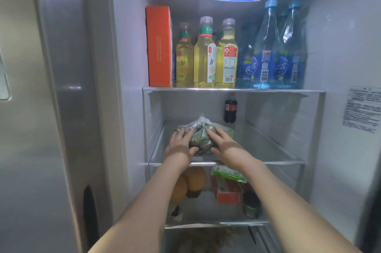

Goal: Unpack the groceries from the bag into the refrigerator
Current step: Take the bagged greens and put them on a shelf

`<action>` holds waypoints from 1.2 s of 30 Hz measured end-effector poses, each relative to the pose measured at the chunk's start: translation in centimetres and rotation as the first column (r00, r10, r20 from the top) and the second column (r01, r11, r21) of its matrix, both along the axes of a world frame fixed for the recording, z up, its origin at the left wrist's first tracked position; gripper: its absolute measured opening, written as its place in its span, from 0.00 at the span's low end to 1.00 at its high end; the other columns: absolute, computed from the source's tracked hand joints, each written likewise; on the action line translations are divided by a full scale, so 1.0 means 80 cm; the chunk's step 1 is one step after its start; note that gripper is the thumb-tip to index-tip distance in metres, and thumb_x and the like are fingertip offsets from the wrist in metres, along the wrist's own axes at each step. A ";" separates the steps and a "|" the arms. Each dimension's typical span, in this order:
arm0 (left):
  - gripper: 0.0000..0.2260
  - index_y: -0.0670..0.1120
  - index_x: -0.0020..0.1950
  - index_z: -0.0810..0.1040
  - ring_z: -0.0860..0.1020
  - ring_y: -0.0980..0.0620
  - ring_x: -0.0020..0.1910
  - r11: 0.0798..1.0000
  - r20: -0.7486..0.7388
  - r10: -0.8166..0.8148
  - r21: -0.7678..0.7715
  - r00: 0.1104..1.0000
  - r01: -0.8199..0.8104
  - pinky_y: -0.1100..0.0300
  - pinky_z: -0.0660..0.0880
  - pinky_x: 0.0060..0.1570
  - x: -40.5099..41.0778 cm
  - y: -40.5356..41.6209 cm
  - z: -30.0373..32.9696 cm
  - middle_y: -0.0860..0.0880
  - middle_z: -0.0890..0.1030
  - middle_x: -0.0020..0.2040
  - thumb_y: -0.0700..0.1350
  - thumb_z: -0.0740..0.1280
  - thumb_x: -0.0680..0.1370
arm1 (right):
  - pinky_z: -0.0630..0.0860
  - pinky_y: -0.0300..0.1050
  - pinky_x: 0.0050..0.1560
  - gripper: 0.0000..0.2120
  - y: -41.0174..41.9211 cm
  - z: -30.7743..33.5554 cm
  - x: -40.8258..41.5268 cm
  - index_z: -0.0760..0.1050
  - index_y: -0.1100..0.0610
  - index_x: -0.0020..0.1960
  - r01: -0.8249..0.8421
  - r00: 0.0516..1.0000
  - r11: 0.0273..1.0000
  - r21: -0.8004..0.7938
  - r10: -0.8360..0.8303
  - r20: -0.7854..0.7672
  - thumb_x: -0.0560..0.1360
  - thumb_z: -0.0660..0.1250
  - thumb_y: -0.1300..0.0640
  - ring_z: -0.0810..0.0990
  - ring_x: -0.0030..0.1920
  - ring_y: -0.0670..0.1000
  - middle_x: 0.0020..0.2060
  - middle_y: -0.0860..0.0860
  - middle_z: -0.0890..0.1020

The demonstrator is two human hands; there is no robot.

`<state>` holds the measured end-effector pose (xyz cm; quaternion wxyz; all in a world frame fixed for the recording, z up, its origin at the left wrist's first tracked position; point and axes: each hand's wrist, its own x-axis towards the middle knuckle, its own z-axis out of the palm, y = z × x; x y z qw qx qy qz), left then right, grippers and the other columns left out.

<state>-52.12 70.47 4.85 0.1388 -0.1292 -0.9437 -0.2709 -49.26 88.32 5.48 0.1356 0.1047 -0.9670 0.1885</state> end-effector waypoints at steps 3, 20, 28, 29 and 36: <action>0.30 0.57 0.77 0.52 0.46 0.47 0.77 0.999 -0.032 0.009 -0.033 0.999 -0.010 0.50 0.51 0.74 -0.019 -0.001 0.001 0.51 0.50 0.79 0.52 0.64 0.79 | 0.58 0.55 0.73 0.28 -0.009 -0.002 -0.022 0.50 0.41 0.77 0.029 1.000 1.000 0.011 -0.029 0.006 0.81 0.58 0.53 0.53 0.76 0.56 0.78 0.46 0.45; 0.31 0.57 0.77 0.53 0.48 0.44 0.77 0.988 -0.069 0.110 -0.100 0.992 -0.116 0.50 0.54 0.73 -0.128 -0.014 0.009 0.48 0.52 0.78 0.48 0.65 0.78 | 0.60 0.57 0.72 0.27 -0.041 0.000 -0.141 0.49 0.45 0.78 0.027 1.000 0.995 0.093 -0.026 -0.009 0.82 0.55 0.52 0.53 0.75 0.62 0.78 0.53 0.45; 0.30 0.57 0.77 0.53 0.48 0.44 0.77 0.983 -0.027 0.172 -0.058 0.985 -0.174 0.48 0.55 0.72 -0.139 -0.005 0.014 0.49 0.51 0.78 0.43 0.62 0.79 | 0.59 0.56 0.72 0.26 -0.044 -0.001 -0.159 0.49 0.46 0.78 0.039 0.999 0.997 0.063 -0.039 0.000 0.82 0.53 0.49 0.55 0.75 0.63 0.78 0.54 0.46; 0.30 0.57 0.77 0.54 0.47 0.44 0.77 0.983 -0.040 0.180 -0.040 0.983 -0.182 0.49 0.54 0.72 -0.137 -0.004 0.014 0.48 0.51 0.78 0.42 0.62 0.78 | 0.60 0.56 0.72 0.26 -0.043 0.000 -0.155 0.50 0.46 0.78 0.038 0.999 0.998 0.053 -0.037 -0.012 0.82 0.54 0.49 0.56 0.74 0.63 0.78 0.55 0.47; 0.29 0.51 0.75 0.60 0.46 0.47 0.77 0.994 -0.218 0.078 0.091 0.973 -0.059 0.50 0.49 0.75 -0.087 0.034 0.028 0.48 0.52 0.78 0.39 0.62 0.75 | 0.59 0.54 0.73 0.28 -0.019 0.008 -0.094 0.50 0.48 0.78 0.123 0.988 0.992 0.014 -0.121 -0.093 0.82 0.55 0.48 0.53 0.76 0.58 0.78 0.53 0.50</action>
